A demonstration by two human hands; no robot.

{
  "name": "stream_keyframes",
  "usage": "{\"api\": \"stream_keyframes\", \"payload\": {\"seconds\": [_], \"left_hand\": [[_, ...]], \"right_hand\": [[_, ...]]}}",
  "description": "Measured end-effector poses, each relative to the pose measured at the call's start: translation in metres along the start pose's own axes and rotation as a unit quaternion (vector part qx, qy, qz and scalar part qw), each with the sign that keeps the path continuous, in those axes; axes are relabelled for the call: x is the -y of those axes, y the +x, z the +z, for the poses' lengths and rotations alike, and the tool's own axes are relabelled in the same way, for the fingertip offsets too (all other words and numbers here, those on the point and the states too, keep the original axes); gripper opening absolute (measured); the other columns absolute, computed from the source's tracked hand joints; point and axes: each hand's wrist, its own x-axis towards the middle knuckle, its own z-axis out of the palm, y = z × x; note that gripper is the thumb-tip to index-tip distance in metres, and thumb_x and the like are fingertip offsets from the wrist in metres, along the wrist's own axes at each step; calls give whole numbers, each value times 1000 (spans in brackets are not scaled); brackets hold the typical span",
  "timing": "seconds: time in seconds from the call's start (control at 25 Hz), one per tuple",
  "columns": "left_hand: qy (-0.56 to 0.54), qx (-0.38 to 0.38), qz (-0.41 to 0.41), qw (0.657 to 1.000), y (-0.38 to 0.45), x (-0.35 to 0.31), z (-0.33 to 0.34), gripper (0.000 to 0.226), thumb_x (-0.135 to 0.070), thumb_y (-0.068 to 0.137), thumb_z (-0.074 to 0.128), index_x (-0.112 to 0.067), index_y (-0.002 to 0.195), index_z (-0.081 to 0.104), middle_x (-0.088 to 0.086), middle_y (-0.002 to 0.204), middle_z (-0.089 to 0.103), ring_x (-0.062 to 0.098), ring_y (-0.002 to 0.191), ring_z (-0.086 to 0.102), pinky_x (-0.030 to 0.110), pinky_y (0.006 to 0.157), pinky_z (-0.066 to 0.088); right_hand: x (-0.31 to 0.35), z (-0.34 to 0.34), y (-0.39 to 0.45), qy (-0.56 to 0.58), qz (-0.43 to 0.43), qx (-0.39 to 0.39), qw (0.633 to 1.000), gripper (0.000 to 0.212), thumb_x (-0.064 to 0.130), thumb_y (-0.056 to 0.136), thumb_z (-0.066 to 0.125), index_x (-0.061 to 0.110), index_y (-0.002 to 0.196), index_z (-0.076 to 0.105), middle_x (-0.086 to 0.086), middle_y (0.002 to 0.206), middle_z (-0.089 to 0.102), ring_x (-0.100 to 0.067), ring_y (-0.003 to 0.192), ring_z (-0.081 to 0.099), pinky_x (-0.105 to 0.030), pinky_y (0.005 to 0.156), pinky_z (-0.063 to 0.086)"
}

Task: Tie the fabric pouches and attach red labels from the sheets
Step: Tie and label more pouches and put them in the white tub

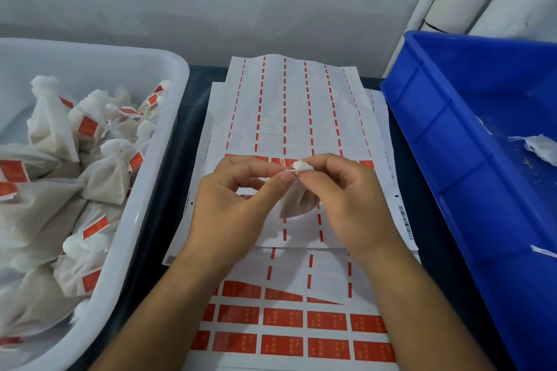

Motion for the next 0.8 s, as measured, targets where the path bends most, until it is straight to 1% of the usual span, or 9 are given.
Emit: {"api": "stream_keyframes", "payload": {"seconds": [0.12,0.2,0.32,0.44,0.52,0.6,0.64,0.72,0.8], "left_hand": [[7,-5,-24,1000,1,4,1,13,-48,80,74,-36,81,77,-16,101,71,-1,96,66,12,70,53],[14,-1,-37,999,2,6,1,8,-41,85,75,-34,82,77,-15,101,71,0,95,66,20,77,53],[13,22,-41,999,2,6,-2,10,-41,88,73,-34,82,76,-14,98,71,1,94,66,29,83,55],[19,39,-35,998,1,6,-2,11,-42,89,71,-34,83,75,-15,97,71,1,93,66,28,81,54],[47,28,-28,998,1,8,0,10,-43,90,70,-35,83,73,-17,99,68,-3,95,63,20,77,52],[95,8,4,995,1,9,3,7,-43,88,71,-39,84,69,-20,101,65,-7,98,60,10,68,51],[117,0,29,993,1,10,3,6,-42,87,72,-41,85,66,-21,102,62,-8,99,59,7,68,50],[152,-13,83,985,0,12,2,16,-41,86,75,-46,90,60,-23,106,58,-3,99,59,6,69,50],[178,-32,129,975,0,13,0,28,-40,84,80,-50,94,56,-25,107,54,1,98,59,9,69,51]], "right_hand": [[0,0,1,34,50,21,998,19,30,97,63,28,88,79,7,82,75,-10,86,71,-20,79,59],[-1,-1,2,81,99,36,991,19,37,90,62,31,90,80,5,90,76,-15,94,72,-29,83,62],[-4,-3,3,201,184,56,961,23,35,85,63,21,94,80,-3,100,75,-20,100,69,-36,84,58],[-6,-3,3,290,239,74,924,37,32,84,66,7,110,74,-15,117,71,-32,110,65,-44,90,57],[-8,-4,3,291,251,88,919,46,32,86,66,3,122,71,-20,131,67,-41,124,61,-49,99,54],[-8,-4,4,265,249,90,927,47,34,86,67,3,121,72,-17,131,68,-40,128,60,-52,105,52],[-9,-5,4,257,247,89,930,44,34,86,68,3,117,73,-14,127,71,-37,126,62,-54,106,52],[-9,-6,4,252,248,82,932,33,33,85,69,9,104,79,-6,113,75,-27,114,68,-48,99,58],[-7,-5,4,246,243,77,935,23,33,87,70,16,98,81,-1,105,77,-19,102,71,-38,87,60]]}}
